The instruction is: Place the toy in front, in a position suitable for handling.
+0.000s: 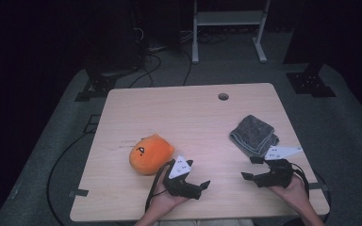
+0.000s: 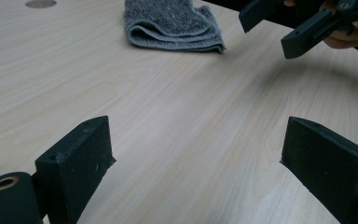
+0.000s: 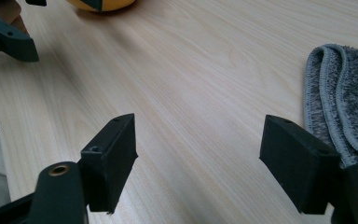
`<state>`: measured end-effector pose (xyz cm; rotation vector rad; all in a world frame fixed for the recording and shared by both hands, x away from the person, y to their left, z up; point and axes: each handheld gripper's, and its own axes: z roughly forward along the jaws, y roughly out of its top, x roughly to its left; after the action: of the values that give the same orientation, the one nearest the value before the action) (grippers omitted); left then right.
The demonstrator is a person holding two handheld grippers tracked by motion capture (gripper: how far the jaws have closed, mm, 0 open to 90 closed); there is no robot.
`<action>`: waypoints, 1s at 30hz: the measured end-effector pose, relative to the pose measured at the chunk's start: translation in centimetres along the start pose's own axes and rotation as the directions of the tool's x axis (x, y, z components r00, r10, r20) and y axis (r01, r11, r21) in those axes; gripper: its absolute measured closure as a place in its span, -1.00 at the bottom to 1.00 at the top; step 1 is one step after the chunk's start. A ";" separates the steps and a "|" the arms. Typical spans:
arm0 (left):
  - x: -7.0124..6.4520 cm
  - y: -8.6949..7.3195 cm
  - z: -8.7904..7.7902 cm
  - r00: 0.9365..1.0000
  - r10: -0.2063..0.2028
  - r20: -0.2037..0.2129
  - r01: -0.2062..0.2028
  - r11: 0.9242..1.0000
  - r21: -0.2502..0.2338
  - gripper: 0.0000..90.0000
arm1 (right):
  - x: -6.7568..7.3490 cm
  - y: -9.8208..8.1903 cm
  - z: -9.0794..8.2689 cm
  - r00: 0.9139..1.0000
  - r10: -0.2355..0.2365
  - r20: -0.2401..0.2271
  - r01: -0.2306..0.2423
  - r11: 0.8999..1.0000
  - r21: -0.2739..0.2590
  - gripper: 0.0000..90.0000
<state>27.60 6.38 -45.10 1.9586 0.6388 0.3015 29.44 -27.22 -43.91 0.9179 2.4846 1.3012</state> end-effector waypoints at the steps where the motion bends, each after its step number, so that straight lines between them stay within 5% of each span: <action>1: 0.1 0.1 -0.1 1.000 -0.001 0.002 0.001 1.000 -0.002 -0.82 | -0.1 0.0 0.0 1.000 0.002 -0.002 -0.002 1.000 -0.002 -0.43; 7: 0.4 0.8 -0.9 1.000 0.007 0.005 -0.007 1.000 -0.026 -0.82 | -0.4 -0.2 -0.2 1.000 0.015 -0.002 -0.015 1.000 -0.005 -0.43; 15: 2.3 2.2 -4.3 0.998 0.020 -0.060 -0.027 0.993 -0.116 -0.81 | -0.2 -0.2 0.0 1.000 0.011 -0.004 -0.011 1.000 0.009 -0.41; 30: 5.4 2.9 -8.8 0.992 -0.047 -0.117 0.023 0.980 -0.198 -0.82 | 0.1 0.0 0.1 1.000 0.003 -0.005 -0.003 1.000 0.006 -0.43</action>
<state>28.86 15.01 -38.90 1.7477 0.6939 0.4480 29.43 -27.06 -43.95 0.9216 2.4929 1.2988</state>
